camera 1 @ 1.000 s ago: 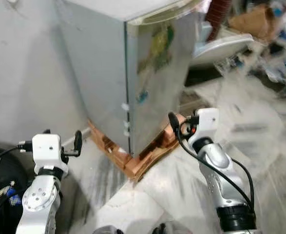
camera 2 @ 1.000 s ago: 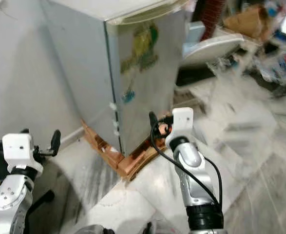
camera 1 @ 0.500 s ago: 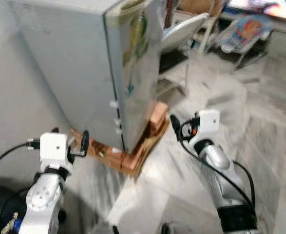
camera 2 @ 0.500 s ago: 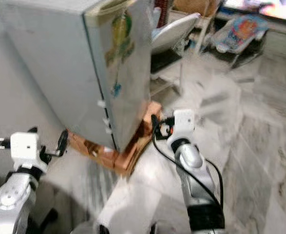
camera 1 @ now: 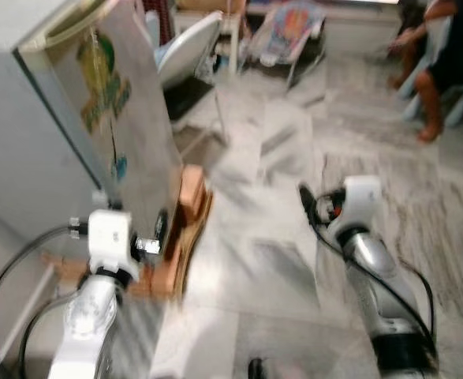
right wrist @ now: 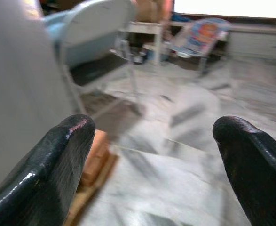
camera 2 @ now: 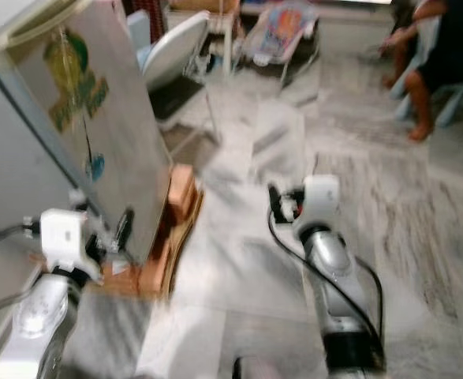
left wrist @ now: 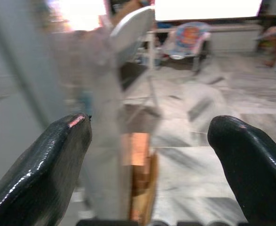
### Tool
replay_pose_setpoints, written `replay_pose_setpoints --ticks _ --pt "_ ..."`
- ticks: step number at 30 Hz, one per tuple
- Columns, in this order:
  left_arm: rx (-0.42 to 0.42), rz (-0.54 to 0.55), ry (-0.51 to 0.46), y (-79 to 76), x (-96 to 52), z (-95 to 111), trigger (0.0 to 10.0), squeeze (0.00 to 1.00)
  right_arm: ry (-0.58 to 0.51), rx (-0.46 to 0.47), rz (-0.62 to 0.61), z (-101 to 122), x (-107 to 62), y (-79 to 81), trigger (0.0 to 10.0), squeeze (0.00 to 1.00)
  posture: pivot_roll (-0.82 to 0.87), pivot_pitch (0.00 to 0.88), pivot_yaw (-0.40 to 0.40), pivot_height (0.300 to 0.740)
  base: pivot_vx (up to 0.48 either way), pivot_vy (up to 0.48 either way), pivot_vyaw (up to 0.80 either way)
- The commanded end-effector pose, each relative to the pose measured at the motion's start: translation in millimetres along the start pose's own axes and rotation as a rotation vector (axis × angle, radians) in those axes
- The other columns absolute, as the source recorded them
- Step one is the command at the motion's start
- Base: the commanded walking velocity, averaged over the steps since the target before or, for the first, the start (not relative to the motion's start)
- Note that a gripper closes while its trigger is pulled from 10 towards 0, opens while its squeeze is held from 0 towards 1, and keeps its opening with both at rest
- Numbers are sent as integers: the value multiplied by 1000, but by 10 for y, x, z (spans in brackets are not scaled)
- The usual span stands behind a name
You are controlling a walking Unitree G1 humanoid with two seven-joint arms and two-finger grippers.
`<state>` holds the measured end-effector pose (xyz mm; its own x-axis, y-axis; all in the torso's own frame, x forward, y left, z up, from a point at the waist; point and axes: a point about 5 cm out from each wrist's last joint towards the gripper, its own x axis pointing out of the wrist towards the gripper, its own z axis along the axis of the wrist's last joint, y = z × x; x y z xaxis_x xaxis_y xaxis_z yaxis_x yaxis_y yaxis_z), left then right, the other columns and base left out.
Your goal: Restocking fridge
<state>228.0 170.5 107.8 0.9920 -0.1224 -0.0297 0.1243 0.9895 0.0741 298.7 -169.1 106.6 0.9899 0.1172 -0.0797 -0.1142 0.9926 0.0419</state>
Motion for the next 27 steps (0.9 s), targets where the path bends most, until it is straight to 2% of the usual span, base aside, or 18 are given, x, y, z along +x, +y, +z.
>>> replay_pose_setpoints --ticks 1,14,21,24,27 --pt "10 20 1 57 -21 11 10000 0 -5 0 34 10 21 107 10000 0 19 95 21 740 289 322 0" --pt "-5 22 13 31 -29 -3 10000 0 10 -19 30 -31 18 83 10000 0 15 107 17 740 0 0 0" --pt "3 19 15 31 -15 -5 10000 0 11 -20 29 -33 10 85 10000 0 12 111 17 740 0 0 -321" --pt "51 -5 5 64 42 15 10000 0 10 -29 39 -34 10 96 10000 0 12 113 12 740 0 0 0" --pt "58 -1 3 111 81 21 10000 0 9 -34 47 -34 7 105 10000 0 11 114 11 740 0 0 0"
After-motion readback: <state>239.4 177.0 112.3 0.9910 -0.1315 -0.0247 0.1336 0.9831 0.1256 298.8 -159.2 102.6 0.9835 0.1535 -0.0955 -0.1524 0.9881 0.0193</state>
